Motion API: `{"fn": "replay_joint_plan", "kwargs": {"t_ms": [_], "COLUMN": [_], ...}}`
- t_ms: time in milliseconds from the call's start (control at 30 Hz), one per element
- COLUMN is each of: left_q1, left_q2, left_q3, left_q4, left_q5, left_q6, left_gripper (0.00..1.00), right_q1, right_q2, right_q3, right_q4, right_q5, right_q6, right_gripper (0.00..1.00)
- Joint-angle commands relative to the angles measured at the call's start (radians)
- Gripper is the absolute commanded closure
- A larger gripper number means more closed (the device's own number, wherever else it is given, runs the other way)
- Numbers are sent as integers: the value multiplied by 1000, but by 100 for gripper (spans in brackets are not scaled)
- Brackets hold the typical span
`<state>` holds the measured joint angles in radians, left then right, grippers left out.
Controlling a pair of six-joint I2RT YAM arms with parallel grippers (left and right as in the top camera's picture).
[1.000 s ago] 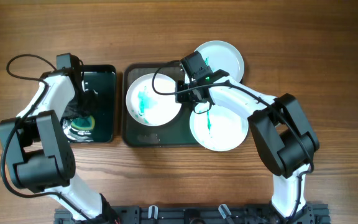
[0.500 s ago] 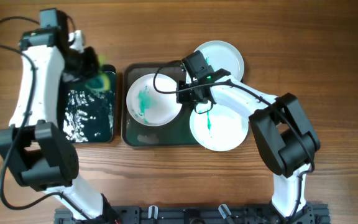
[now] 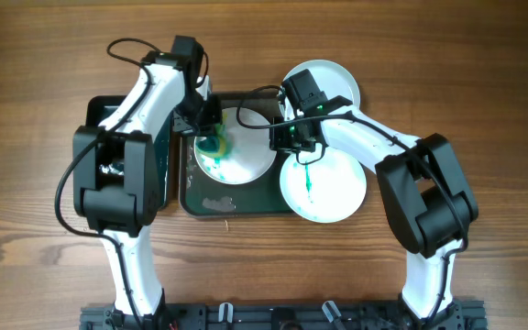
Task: Clean dirty plates on tray and stack at the side
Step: 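Lift the sponge with the left gripper and move it over the left plate, then scrub the left plate with the sponge while the right gripper holds it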
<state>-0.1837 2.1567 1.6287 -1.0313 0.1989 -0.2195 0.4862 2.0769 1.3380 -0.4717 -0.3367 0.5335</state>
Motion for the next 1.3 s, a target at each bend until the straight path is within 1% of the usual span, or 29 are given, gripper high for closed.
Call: {"fn": "replay_joint_plan", "kwargs": {"t_ms": [0, 167, 200, 267, 333, 400, 567, 600, 633, 700, 767, 800, 867, 967, 1000, 1033, 1067, 1133, 1167, 1233, 1267], "left_q1": [-45, -92, -102, -119, -136, -151, -144, -134, -123, -93, -71, -58, -53, -61, -67, -72, -77, -89, -98, -106, -112], "left_q2": [58, 79, 79, 79, 79, 79, 76, 76, 76, 76, 76, 76, 76, 76, 76, 76, 76, 76, 76, 76, 76], "left_q3": [-16, -68, -76, -77, -77, -77, -72, -66, -59, -40, -23, -14, -13, -13, -13, -13, -13, -13, -13, -13, -13], "left_q4": [10, -7, -18, -39, -47, -42, 15, 34, 53, 85, 90, 89, 84, 36, 19, 9, 5, -13, -12, -13, -18], "left_q5": [-10, 13, 58, 187, 280, 303, 288, 256, 193, -21, -211, -356, -461, -630, -668, -672, -655, -562, -406, -202, -32], "left_q6": [-26, -37, -8, 106, 199, 242, 236, 204, 143, -13, -125, -191, -223, -283, -301, -306, -306, -290, -188, -52, 47], "left_gripper": [96, 96, 96, 96, 96, 96, 96, 96, 96, 96, 96, 96, 96, 96, 96, 96, 96, 96, 96, 96, 96], "right_q1": [-3, -3, -3, -3, -3, -3, -3, -3, -3, -3, -3, -3, -3, -3, -3, -3, -3, -3, -3, -3, -3], "right_q2": [31, 31, 31, 31, 31, 31, 31, 31, 31, 31, 31, 32, 34, 39, 42, 45, 47, 47, 47, 47, 47], "right_q3": [10, 10, 10, 10, 10, 10, 10, 10, 10, 4, -7, -10, -10, -10, -10, -10, -10, -10, -10, -10, -10], "right_q4": [-10, -20, -20, -19, -19, -19, -19, -19, -19, -19, -15, -16, -18, -27, -32, -37, -40, -43, -45, -47, -47], "right_q5": [-11, -5, -5, -6, -8, -18, -21, -22, -24, -24, -24, -25, -25, -25, -27, -32, -37, -58, -75, -80, -80], "right_q6": [-10, 2, 2, 2, 2, 2, 5, 5, 5, 15, 20, 20, 20, 20, 20, 20, 20, 18, 16, 11, 8], "right_gripper": [96, 96, 96, 96, 95, 96, 96, 96, 96, 96, 96, 96, 96, 96, 96, 96, 96, 96, 96, 96, 96]}}
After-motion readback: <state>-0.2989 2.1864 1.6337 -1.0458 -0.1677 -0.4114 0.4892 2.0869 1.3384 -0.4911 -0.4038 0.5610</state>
